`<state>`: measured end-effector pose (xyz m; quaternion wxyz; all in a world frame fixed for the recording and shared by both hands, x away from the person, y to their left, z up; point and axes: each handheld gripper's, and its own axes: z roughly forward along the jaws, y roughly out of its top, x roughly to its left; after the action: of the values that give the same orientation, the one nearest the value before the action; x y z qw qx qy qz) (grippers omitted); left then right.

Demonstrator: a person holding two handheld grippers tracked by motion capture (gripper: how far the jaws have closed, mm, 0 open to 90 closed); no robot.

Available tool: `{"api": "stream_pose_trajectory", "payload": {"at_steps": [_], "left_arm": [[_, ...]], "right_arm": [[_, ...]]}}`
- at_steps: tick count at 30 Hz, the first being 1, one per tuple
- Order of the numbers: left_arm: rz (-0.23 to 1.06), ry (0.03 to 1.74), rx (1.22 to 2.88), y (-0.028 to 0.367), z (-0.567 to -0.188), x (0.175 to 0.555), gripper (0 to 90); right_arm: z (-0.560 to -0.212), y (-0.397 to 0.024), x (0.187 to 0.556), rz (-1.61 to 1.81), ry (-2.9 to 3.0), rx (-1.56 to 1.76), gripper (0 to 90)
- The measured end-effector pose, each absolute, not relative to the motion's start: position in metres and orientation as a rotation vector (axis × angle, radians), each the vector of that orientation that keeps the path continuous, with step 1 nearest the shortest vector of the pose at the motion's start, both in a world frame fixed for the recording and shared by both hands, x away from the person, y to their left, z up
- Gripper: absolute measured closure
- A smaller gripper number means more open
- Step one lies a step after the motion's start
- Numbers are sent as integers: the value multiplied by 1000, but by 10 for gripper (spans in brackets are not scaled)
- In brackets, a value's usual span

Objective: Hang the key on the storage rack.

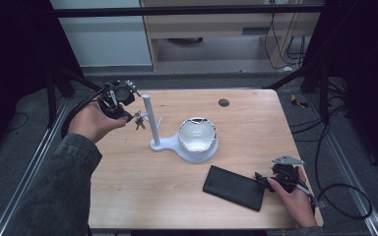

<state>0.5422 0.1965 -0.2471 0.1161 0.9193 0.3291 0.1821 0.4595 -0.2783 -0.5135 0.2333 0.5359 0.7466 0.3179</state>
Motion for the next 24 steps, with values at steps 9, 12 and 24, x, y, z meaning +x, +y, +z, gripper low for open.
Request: {"api": "stream_pose_trajectory", "payload": {"at_steps": [9, 12, 24], "left_arm": [[541, 956, 2691, 194, -255, 547, 895], [594, 947, 2636, 201, -255, 541, 830], [647, 879, 2444, 228, -280, 495, 679]], "right_arm": [[-513, -278, 459, 874, 2049, 1474, 4], [-513, -278, 459, 874, 2049, 1474, 5], [-513, -278, 460, 876, 2053, 1475, 4]]}}
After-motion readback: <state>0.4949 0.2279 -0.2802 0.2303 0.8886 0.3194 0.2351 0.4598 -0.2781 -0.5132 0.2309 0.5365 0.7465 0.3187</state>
